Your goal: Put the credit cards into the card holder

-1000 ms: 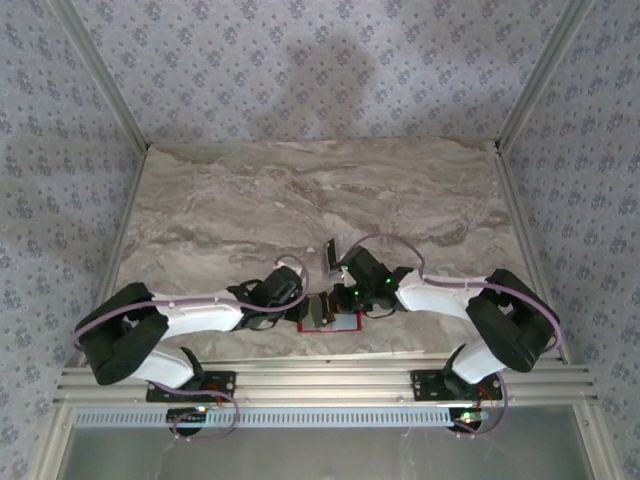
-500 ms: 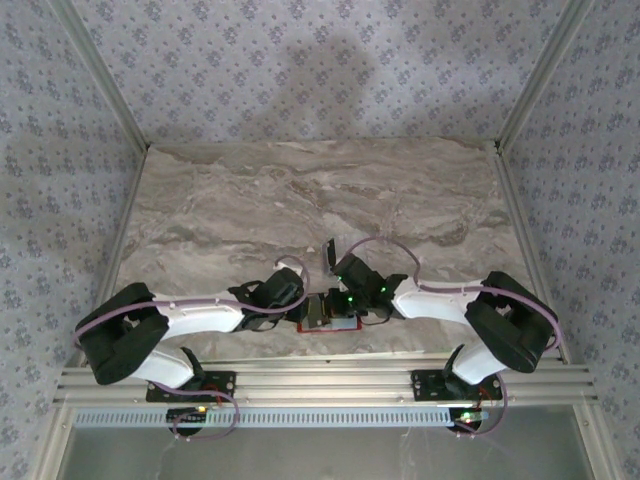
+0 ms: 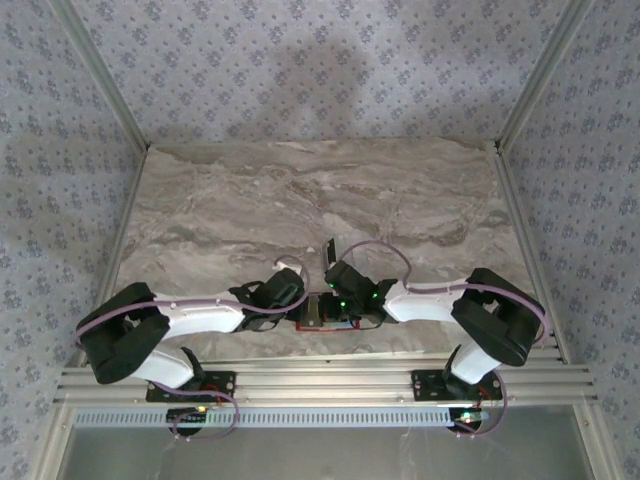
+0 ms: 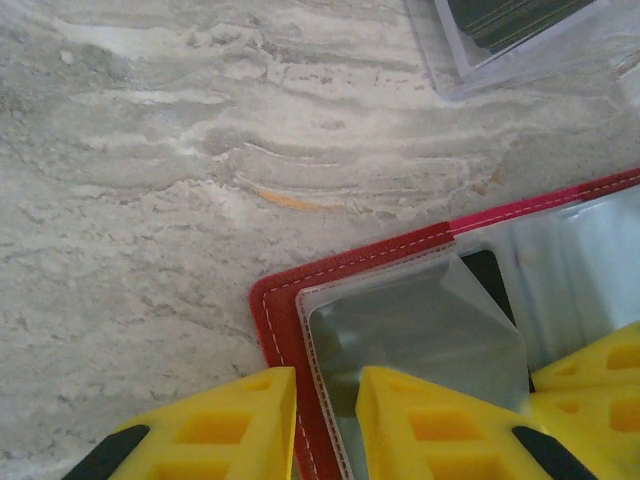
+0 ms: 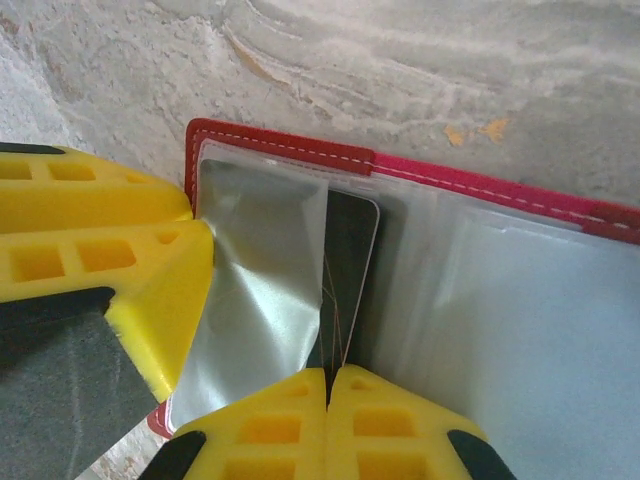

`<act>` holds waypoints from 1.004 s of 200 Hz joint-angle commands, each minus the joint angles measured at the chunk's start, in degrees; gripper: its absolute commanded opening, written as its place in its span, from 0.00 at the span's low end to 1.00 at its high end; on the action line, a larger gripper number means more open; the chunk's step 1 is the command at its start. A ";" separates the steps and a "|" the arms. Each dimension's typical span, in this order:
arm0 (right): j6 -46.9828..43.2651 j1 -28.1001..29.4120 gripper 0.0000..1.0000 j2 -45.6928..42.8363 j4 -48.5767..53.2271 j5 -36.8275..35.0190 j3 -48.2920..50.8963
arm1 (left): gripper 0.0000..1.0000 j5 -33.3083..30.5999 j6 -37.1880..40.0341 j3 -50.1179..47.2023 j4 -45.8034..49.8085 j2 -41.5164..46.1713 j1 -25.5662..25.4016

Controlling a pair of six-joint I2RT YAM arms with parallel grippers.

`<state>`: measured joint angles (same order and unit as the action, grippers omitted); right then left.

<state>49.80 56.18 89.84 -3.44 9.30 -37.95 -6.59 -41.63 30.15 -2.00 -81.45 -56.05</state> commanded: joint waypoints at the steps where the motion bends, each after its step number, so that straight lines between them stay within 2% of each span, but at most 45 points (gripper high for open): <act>1: -0.60 1.82 0.04 2.05 -5.03 1.50 -2.17 | 0.24 3.98 -0.56 -0.44 0.54 -2.60 -1.60; 25: -2.36 1.99 0.15 0.33 -0.08 -0.12 -3.22 | 0.24 2.99 -0.71 -0.29 1.21 -2.94 -1.60; 77: -6.36 2.04 0.46 -3.13 12.21 -4.83 -5.87 | 0.24 2.46 -0.62 0.13 2.07 -2.85 -1.56; 118: -8.68 2.18 0.59 -7.40 17.70 -7.32 -6.32 | 0.24 2.06 -0.69 0.37 2.79 -2.58 -1.52; 137: -10.14 2.03 0.58 -10.25 20.74 -9.83 -6.60 | 0.24 2.11 -0.65 0.44 3.05 -2.46 -1.45; 156: -10.08 1.87 0.52 -11.36 25.73 -16.22 -7.87 | 0.24 2.18 -0.51 0.52 3.05 -2.45 -1.47; 174: -10.95 1.61 0.41 -10.52 27.81 -18.78 -8.78 | 0.24 2.25 -0.52 0.56 2.90 -2.46 -1.47; 201: -11.88 1.31 0.38 -6.97 28.05 -21.69 -10.17 | 0.24 2.46 -0.56 0.58 2.96 -2.55 -1.49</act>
<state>39.51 57.82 79.92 20.32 -6.52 -45.95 -7.01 -41.65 30.48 -3.25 -82.30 -56.75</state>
